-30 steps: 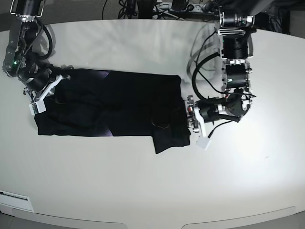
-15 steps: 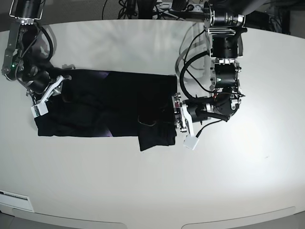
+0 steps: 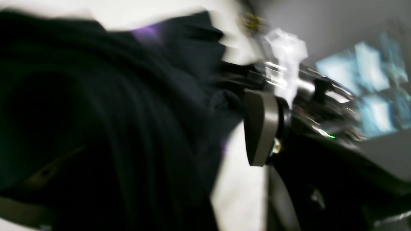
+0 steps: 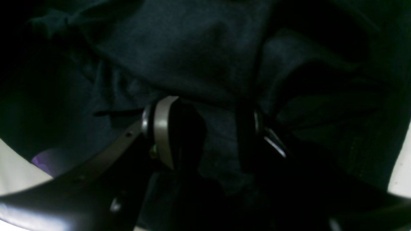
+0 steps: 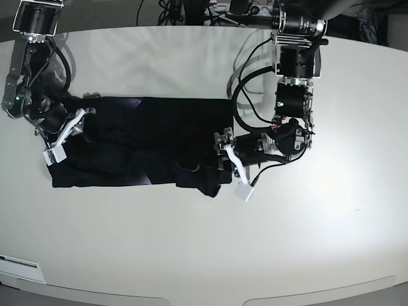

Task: Fold the T-shirt properly
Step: 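Grasp the strip end with the left gripper and fold it toward the right gripper, then press the folded bundle with both grippers and release the left gripper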

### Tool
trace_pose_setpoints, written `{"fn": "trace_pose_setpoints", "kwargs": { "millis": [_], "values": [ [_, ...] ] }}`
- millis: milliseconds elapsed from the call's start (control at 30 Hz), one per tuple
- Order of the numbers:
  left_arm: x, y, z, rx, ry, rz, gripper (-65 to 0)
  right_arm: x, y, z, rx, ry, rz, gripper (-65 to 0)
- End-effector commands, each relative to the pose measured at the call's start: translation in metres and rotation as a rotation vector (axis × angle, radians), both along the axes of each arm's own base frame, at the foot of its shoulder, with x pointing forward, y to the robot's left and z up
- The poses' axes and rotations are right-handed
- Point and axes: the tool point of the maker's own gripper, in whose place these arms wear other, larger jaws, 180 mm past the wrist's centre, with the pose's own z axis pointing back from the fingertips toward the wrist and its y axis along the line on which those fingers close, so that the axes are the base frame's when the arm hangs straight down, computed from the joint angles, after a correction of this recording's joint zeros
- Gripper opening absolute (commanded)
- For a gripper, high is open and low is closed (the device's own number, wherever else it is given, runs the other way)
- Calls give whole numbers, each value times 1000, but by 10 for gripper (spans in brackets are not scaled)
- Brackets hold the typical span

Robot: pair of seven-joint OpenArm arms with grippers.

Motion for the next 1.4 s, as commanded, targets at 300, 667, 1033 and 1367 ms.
{"fn": "trace_pose_setpoints", "kwargs": {
  "millis": [300, 667, 1033, 1367],
  "values": [
    [-6, -30, -6, 87, 4, -73, -262, 1, -3, 4, 7, 5, -4, -341],
    [-28, -52, 66, -276, -117, -230, -262, -4, -4, 0, -5, 37, 3, -341],
    [1, -46, 40, -110, -134, -79, -282, -4, -4, 0, -4, 36, 3, -341],
    [4, -25, -29, 253, -87, -29, -650, 14, 4, 19, 37, -19, 36, -341]
  ]
}}
